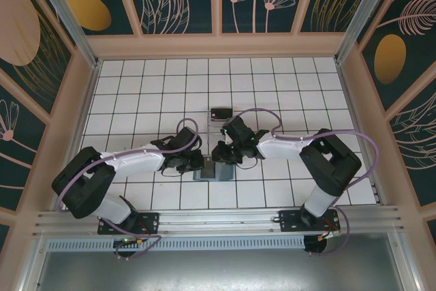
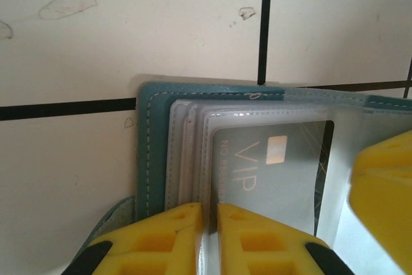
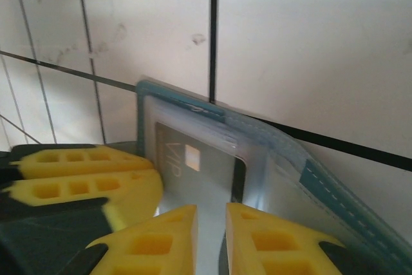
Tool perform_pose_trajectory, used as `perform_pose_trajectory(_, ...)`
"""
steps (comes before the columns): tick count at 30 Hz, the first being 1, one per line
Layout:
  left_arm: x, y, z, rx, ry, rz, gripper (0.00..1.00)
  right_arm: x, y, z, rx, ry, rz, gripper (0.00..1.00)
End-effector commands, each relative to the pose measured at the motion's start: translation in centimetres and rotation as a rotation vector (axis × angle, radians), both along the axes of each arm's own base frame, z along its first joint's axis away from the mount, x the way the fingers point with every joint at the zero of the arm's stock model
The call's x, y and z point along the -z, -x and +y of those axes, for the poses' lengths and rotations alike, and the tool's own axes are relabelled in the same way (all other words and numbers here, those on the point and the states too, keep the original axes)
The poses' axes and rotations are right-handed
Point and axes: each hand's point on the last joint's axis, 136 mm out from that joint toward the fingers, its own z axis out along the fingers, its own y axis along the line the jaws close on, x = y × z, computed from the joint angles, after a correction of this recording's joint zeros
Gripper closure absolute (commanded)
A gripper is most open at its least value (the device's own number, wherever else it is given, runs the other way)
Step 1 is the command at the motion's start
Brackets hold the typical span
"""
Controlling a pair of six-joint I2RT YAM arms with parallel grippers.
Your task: Take the credit cards out of the card holder
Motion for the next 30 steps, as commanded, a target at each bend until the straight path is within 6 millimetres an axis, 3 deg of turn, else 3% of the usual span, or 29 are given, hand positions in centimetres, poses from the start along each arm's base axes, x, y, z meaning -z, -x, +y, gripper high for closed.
perform_pose_trajectory(1,3.4,2.2,2.4,0.012,-0.109,0.090,0.85,0.9,0.6,0.2,-0.014,-0.004,0.019,0.81)
perform_pose_trajectory(13,3.8,2.6,2.3,0.015,-0.094,0.107,0.86,2.2,1.1,-1.3,-0.006,0.077,0.032,0.80)
perform_pose_trajectory(22,4.1,2.9,2.5,0.014,-0.097,0.112,0.87,1.4,1.4,-1.5,-0.005,0.074,0.025,0.80)
perform_pose_trajectory(30,4.2,2.9,2.5,0.017,-0.099,0.116,0.87,-0.4,0.9,-1.5,0.012,0.043,-0.019,0.80)
